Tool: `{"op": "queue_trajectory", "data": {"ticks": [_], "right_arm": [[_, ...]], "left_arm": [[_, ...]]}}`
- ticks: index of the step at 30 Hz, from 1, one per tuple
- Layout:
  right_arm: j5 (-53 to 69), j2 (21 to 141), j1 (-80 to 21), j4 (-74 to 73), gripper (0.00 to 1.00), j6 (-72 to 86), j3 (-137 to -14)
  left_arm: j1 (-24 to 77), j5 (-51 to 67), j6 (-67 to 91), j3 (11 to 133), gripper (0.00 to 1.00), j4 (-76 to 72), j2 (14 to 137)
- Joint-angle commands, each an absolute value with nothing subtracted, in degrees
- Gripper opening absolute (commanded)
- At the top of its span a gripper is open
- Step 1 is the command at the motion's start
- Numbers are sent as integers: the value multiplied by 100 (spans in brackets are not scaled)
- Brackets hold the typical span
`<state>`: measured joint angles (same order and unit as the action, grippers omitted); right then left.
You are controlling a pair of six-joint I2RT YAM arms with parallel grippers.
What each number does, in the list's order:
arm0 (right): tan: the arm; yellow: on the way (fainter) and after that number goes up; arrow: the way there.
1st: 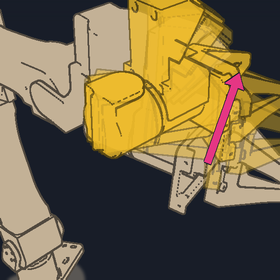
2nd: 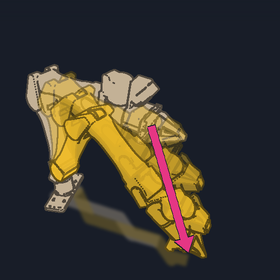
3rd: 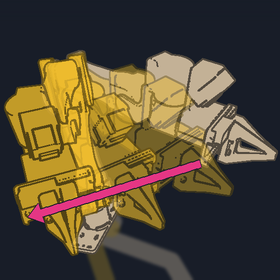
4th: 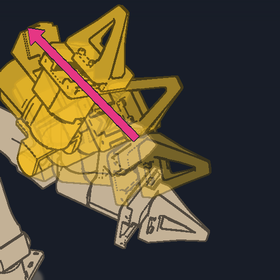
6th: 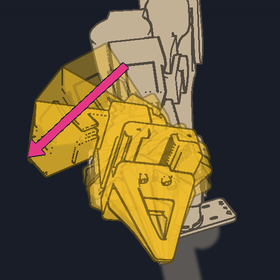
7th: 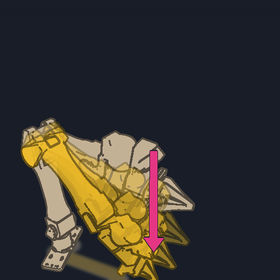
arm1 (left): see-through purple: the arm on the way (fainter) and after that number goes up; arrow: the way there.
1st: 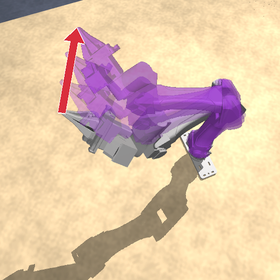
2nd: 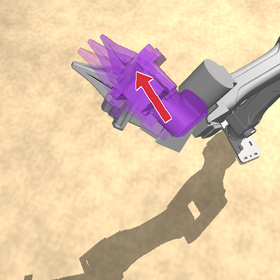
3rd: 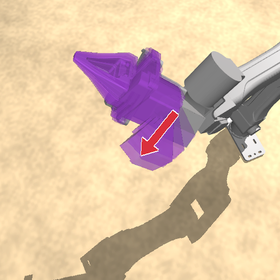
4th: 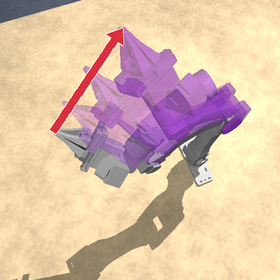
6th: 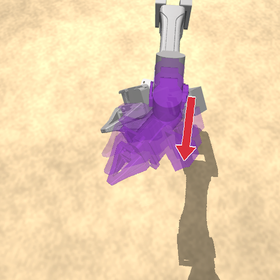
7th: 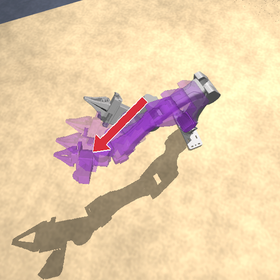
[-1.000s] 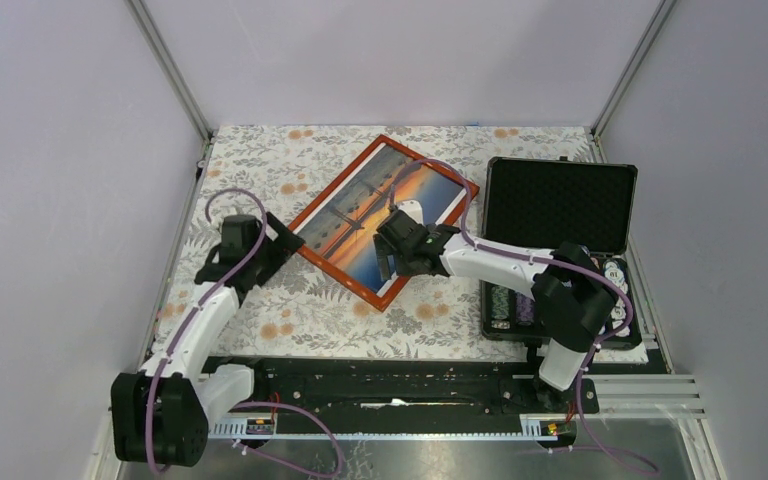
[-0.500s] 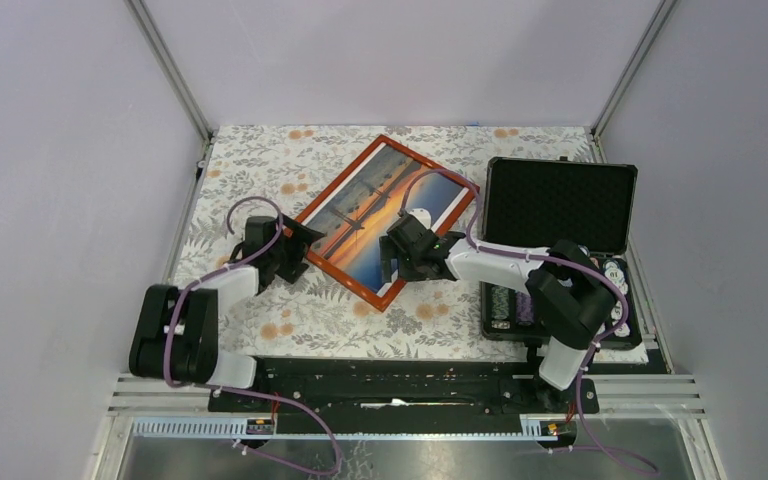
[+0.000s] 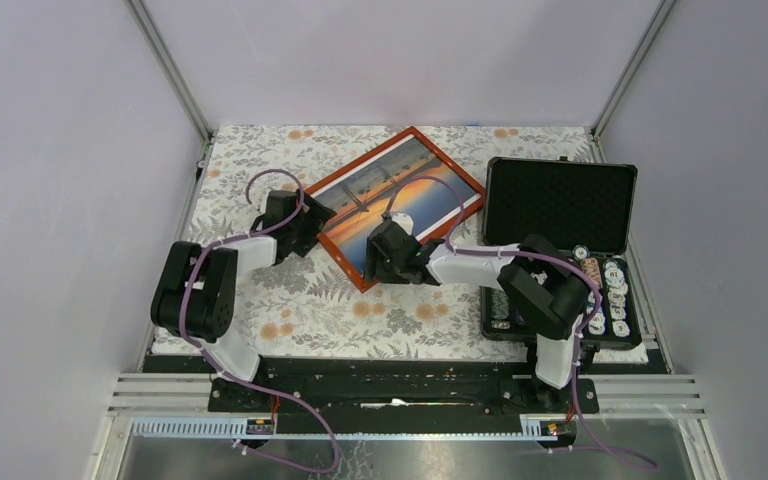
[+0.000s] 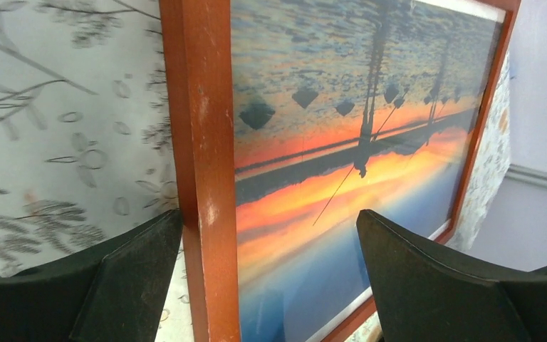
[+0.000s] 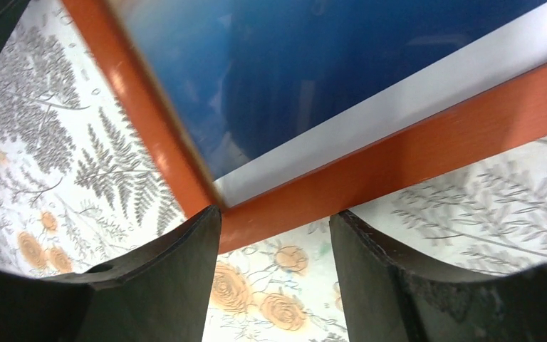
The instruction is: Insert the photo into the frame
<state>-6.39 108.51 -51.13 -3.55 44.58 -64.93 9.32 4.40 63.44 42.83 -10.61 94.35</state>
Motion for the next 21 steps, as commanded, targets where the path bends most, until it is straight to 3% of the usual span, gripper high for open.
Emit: {"op": "queue_trajectory", "data": {"ticks": [1, 10, 17, 21], "right_arm": [[-394, 11205, -5447, -603, 65, 4887, -6122], [-388, 10987, -4733, -552, 71, 4185, -6141], [-560, 10367, -4662, -1266, 90, 3418, -6655], [-1036, 9330, -4667, -2061, 100, 3091, -7026]], "left_arm": [[1401, 319, 6038, 4652, 98, -715, 9840], [1678, 913, 6327, 5396, 98, -979, 10728], [1887, 1309, 5954, 6052, 99, -670, 10913], [1885, 1073, 5340, 6641, 99, 664, 10289]]}}
